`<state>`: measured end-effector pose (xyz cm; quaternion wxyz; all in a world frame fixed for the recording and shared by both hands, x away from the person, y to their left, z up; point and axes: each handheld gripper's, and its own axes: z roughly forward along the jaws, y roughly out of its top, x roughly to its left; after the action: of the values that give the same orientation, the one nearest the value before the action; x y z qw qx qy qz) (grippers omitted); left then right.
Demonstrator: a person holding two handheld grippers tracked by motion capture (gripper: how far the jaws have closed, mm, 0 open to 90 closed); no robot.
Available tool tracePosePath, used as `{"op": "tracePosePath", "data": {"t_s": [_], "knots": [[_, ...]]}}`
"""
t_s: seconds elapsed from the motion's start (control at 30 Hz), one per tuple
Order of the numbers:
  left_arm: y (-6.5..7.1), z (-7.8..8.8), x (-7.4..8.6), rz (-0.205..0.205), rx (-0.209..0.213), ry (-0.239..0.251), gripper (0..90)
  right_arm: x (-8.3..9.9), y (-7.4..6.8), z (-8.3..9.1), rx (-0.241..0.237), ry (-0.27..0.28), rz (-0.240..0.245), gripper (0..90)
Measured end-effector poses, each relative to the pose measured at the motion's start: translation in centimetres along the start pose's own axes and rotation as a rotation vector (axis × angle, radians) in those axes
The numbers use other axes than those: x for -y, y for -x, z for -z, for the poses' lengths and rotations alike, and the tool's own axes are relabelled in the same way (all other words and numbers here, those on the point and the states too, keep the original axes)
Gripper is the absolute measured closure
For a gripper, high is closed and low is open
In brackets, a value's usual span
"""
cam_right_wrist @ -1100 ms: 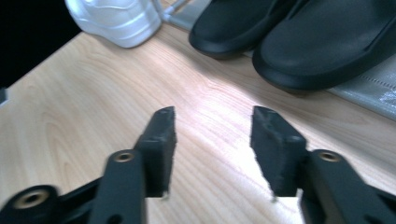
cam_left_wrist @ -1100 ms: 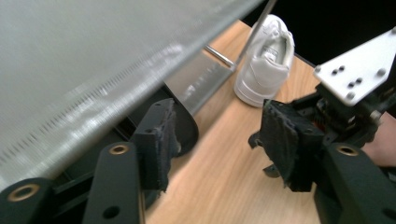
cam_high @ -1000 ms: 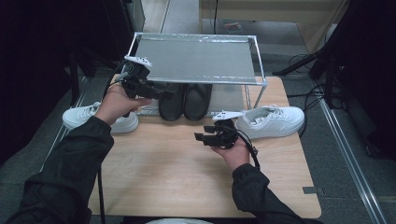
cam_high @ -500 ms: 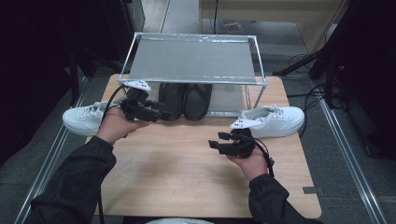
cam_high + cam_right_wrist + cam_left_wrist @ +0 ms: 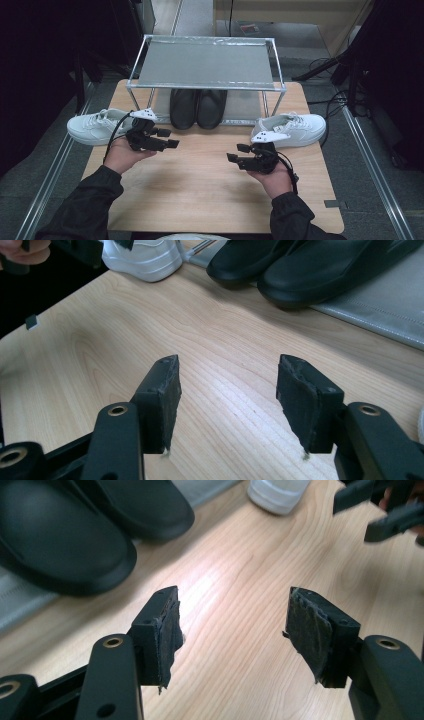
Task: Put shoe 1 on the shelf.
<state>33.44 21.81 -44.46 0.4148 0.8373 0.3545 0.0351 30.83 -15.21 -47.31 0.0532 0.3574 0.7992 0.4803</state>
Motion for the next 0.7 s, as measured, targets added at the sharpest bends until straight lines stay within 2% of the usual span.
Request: {"op": "tracePosePath", "data": {"t_s": [0.2,0.4,0.5,0.7], "knots": [[-0.6,0.0,1.4,0.039,0.014,0.010,39.0,-0.6,0.6,-0.5,0.022,-0.001,0.021,44.1],[-1.4,0.6,2.5,0.066,-0.012,0.005,39.3,-1.2,1.4,-0.9,0.032,-0.004,0.009,44.3],[-2.1,1.2,2.9,0.102,-0.019,0.017,39.8,-1.3,1.5,-0.9,0.031,0.000,0.006,44.4],[-3.1,2.2,3.3,0.134,-0.032,0.016,42.0,-1.6,1.3,-0.7,0.043,0.017,0.028,44.8]]}}
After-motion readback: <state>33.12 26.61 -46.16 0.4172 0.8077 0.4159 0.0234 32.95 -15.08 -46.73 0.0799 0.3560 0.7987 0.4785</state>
